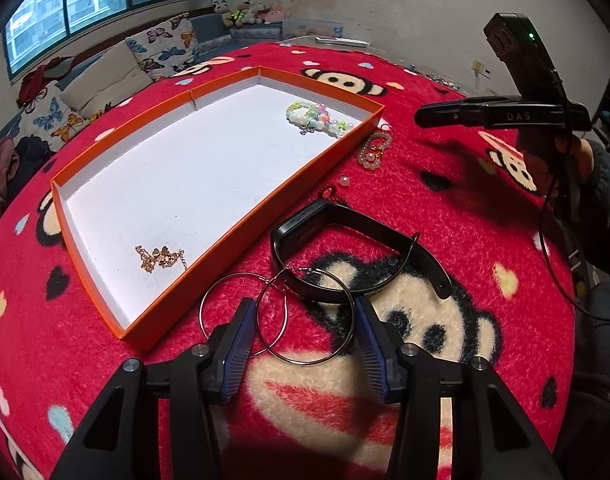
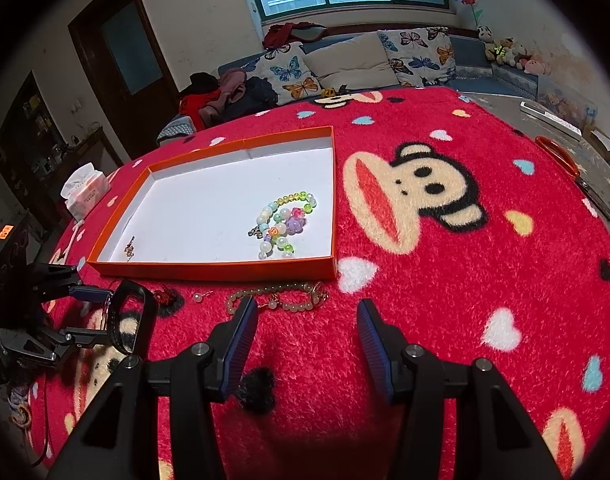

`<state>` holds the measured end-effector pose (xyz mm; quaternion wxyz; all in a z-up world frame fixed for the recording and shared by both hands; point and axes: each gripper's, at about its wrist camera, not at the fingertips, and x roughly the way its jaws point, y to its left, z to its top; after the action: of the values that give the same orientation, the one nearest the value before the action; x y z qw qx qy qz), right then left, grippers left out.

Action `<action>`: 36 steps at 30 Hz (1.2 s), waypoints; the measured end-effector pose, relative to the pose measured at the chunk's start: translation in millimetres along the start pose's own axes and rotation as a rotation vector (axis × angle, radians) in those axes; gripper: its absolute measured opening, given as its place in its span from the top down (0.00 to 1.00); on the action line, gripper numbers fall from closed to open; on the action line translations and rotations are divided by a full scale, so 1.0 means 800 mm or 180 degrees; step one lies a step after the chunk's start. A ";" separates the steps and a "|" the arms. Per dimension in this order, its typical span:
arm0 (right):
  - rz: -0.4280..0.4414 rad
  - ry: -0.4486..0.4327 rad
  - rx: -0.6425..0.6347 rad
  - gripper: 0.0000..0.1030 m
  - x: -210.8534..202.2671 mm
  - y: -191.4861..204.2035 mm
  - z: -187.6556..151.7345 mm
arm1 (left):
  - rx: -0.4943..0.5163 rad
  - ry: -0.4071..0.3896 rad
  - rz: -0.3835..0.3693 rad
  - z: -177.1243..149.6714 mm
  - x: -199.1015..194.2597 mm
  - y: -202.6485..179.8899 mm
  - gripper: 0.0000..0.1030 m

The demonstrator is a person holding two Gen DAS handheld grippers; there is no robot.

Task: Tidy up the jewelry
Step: 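Grasp the small silver ring with the right tool while the left tool approaches the hoop earrings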

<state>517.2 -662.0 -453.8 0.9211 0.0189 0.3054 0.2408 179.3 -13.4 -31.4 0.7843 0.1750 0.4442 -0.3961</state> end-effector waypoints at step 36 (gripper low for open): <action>-0.0407 0.0131 -0.0030 0.46 0.035 -0.029 0.008 | -0.0530 -0.0227 0.0275 0.003 -0.033 -0.002 0.49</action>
<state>550.4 -669.2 -468.0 0.9282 -0.0100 0.3237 0.1833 171.8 -3.7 -7.5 0.8278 0.1140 0.4395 -0.3296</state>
